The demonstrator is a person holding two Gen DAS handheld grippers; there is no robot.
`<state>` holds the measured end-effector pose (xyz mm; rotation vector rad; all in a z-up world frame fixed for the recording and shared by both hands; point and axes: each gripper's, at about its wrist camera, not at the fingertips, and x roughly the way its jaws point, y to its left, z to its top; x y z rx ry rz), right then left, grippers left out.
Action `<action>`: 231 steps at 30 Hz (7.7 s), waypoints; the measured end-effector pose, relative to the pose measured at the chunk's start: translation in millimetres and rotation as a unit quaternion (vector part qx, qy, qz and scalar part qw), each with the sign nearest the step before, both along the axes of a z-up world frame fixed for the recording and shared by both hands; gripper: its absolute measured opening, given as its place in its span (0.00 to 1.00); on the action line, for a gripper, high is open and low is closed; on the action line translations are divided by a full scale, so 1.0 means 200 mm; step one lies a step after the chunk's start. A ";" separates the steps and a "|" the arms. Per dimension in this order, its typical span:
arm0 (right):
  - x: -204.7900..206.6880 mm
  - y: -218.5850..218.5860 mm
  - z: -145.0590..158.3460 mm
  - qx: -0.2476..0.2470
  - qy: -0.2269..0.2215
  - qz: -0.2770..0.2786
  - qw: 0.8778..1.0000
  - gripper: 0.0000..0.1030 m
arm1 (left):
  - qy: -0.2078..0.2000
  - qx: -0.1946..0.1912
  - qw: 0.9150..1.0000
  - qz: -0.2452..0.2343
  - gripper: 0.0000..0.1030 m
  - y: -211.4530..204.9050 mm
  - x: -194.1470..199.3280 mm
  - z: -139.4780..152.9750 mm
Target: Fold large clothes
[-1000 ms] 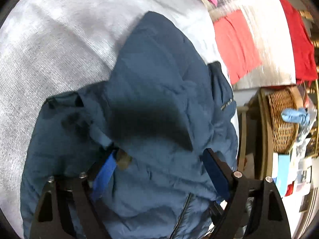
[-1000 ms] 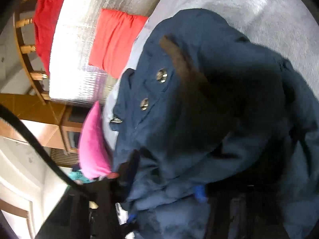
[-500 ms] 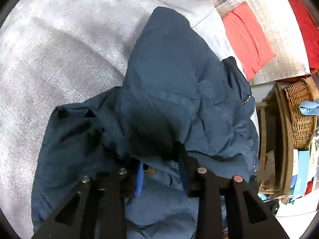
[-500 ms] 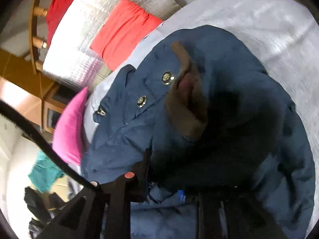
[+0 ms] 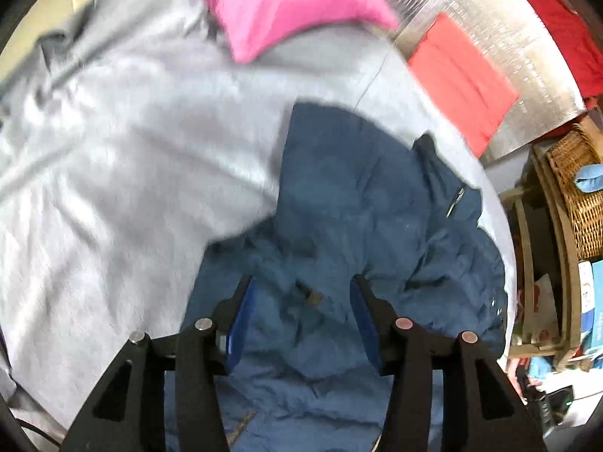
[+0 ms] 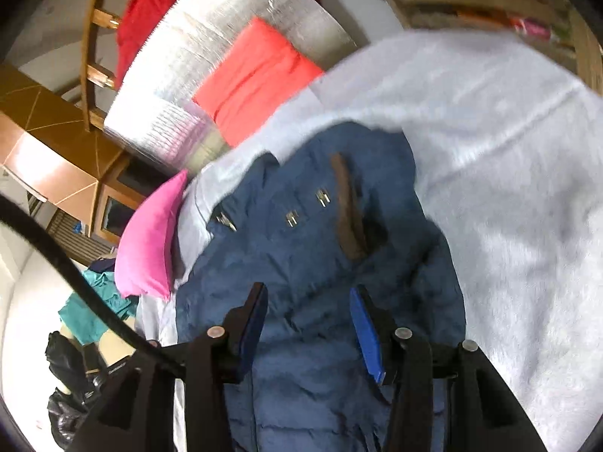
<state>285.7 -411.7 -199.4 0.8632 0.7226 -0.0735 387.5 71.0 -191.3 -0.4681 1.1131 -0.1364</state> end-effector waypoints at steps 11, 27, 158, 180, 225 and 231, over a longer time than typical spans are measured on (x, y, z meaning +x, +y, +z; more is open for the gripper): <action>0.30 0.02 -0.37 0.036 0.061 -0.012 0.997 0.21 | 0.068 0.052 0.994 -0.075 0.69 -0.28 0.25 -0.33; 0.31 -0.02 -0.43 0.041 0.069 -0.016 0.997 0.01 | 0.041 0.142 0.980 -0.136 1.00 -0.48 0.25 -0.37; -0.43 0.08 0.08 0.057 -0.202 0.079 0.975 0.15 | -0.193 -0.109 0.971 -0.087 0.14 0.08 -0.47 0.33; 0.88 -0.42 -0.27 0.189 -0.094 -0.057 0.976 0.16 | -0.068 -0.062 0.993 -0.078 0.15 -0.27 1.07 -0.14; -0.11 -0.08 -0.05 0.001 -0.043 -0.021 0.999 0.68 | -0.022 -0.054 0.997 0.046 0.90 -0.06 0.24 -0.13; -0.27 0.10 -0.18 0.111 -0.041 0.028 0.993 0.79 | -0.014 -0.074 0.997 0.005 0.90 -0.16 0.00 -0.14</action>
